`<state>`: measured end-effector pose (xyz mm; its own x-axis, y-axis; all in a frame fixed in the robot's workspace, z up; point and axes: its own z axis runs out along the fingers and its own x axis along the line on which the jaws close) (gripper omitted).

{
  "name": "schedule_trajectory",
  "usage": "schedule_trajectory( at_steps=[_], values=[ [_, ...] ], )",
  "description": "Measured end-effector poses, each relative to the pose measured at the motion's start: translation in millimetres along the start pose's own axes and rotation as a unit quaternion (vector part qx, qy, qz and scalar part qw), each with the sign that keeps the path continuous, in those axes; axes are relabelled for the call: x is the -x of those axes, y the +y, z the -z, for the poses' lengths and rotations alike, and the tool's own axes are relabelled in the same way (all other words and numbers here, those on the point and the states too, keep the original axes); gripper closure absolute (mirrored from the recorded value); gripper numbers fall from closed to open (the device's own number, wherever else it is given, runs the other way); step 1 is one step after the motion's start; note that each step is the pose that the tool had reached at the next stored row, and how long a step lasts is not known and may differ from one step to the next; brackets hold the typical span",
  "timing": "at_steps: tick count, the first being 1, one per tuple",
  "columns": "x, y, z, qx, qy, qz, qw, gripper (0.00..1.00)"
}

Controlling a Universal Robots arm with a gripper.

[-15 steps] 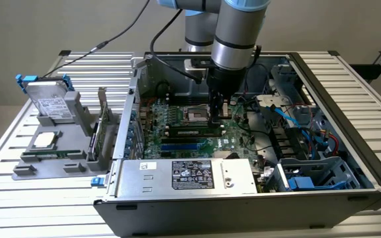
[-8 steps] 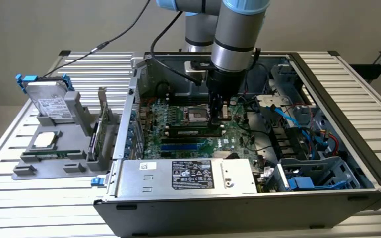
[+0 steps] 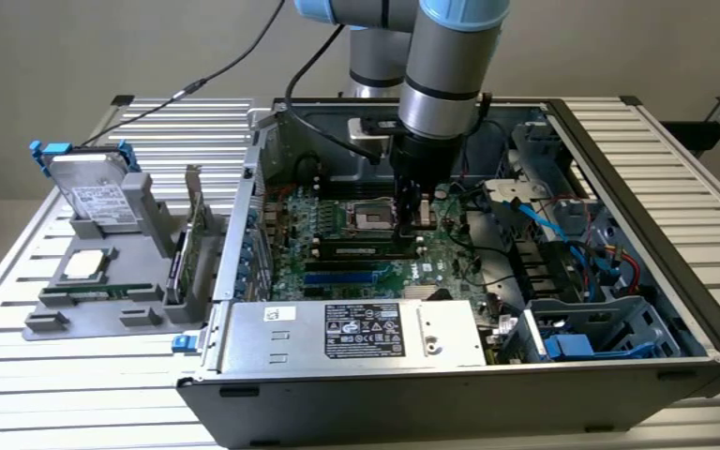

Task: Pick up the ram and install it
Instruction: 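Press down the ram until it locks into place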

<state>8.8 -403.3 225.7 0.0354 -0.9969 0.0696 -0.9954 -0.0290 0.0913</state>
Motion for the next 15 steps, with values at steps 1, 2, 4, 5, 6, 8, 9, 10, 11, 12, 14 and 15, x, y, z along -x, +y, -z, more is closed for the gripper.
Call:
schedule_trajectory(
  at_steps=[1, 2, 4, 5, 6, 8, 9, 10, 11, 12, 14, 15],
  values=[
    [0.0, 0.0, -0.1, 0.0000, 0.0000, 0.000, 1.0000, 0.90],
    [0.1, 0.0, -0.1, -0.0001, -0.0001, 0.000, 1.0000, 0.90],
    [0.1, -0.1, -0.3, -0.0001, -0.0003, 0.000, 1.0000, 0.90],
    [0.1, -0.1, -0.3, -0.0001, -0.0003, 0.000, 1.0000, 0.90],
    [0.1, -0.1, -0.3, -0.0001, -0.0003, 0.000, 1.0000, 0.90],
    [0.3, 0.1, 1.0, -0.0004, -0.0010, 0.000, 1.0000, 0.90],
    [0.4, 0.3, 2.2, -0.0005, -0.0012, 0.000, 1.0000, 0.90],
    [0.2, 0.7, 3.9, -0.0003, -0.0006, 0.000, 1.0000, 0.90],
    [0.2, 1.2, 5.6, -0.0004, -0.0004, 0.000, 1.0000, 0.90],
    [0.2, 1.8, 6.6, -0.0005, -0.0004, 0.000, 1.0000, 0.90],
    [0.8, 3.7, 8.1, -0.0009, -0.0004, 0.000, 1.0000, 0.90],
    [1.1, 5.1, 8.5, -0.0014, -0.0003, 0.000, 1.0000, 0.90]
  ],
)
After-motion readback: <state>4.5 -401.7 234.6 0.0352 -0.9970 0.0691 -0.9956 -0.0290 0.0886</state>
